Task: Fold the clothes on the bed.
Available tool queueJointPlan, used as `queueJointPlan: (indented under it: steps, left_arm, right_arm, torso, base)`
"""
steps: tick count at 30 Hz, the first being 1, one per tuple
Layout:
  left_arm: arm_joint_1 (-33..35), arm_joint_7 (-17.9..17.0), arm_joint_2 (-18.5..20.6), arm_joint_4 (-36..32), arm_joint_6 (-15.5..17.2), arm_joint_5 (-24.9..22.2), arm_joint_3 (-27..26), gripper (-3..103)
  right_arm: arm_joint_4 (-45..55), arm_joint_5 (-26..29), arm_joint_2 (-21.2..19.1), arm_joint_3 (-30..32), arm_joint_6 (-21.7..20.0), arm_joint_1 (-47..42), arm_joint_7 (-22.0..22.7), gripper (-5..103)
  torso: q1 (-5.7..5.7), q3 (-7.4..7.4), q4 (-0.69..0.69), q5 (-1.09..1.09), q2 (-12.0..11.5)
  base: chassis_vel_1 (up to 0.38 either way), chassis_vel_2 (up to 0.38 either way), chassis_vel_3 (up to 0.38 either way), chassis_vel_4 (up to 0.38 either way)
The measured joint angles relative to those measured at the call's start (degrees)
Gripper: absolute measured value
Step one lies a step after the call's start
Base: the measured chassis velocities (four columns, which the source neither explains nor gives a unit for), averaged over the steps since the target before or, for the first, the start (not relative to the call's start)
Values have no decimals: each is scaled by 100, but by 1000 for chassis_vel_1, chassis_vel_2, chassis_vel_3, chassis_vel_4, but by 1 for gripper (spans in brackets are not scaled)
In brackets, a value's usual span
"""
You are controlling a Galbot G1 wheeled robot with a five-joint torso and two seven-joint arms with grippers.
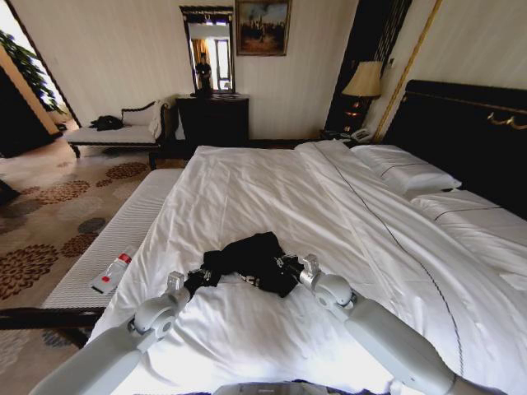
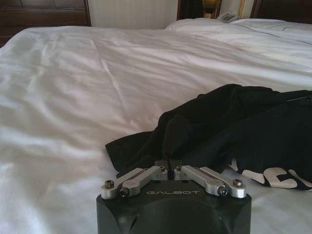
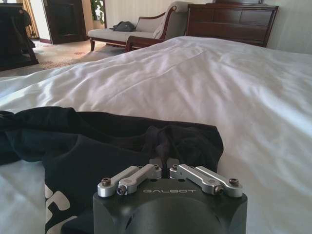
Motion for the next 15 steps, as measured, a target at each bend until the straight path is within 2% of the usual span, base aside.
queueJointPlan:
  steps: [6,11,15]
  left_arm:
    - [-60,-6,-6,-113,-26,-20,-137,1]
    - [-312,-103,59,-357,-42,-240,-391,1]
    - [-836,-212,223,-606,-45,-535,-562,1]
  right_arm:
    - [155,-44,-1,281,92,-61,113,2]
    - [423,265,-62,726,105,-83,254,2]
    - [684,587,-191,1092,137,21,404,2]
  torso:
    - [0,0,0,0,0]
    - [0,0,0,0,0]
    - [0,0,0,0,0]
  base:
    - [0,0,0,0]
    - [0,0,0,0]
    - [0,0,0,0]
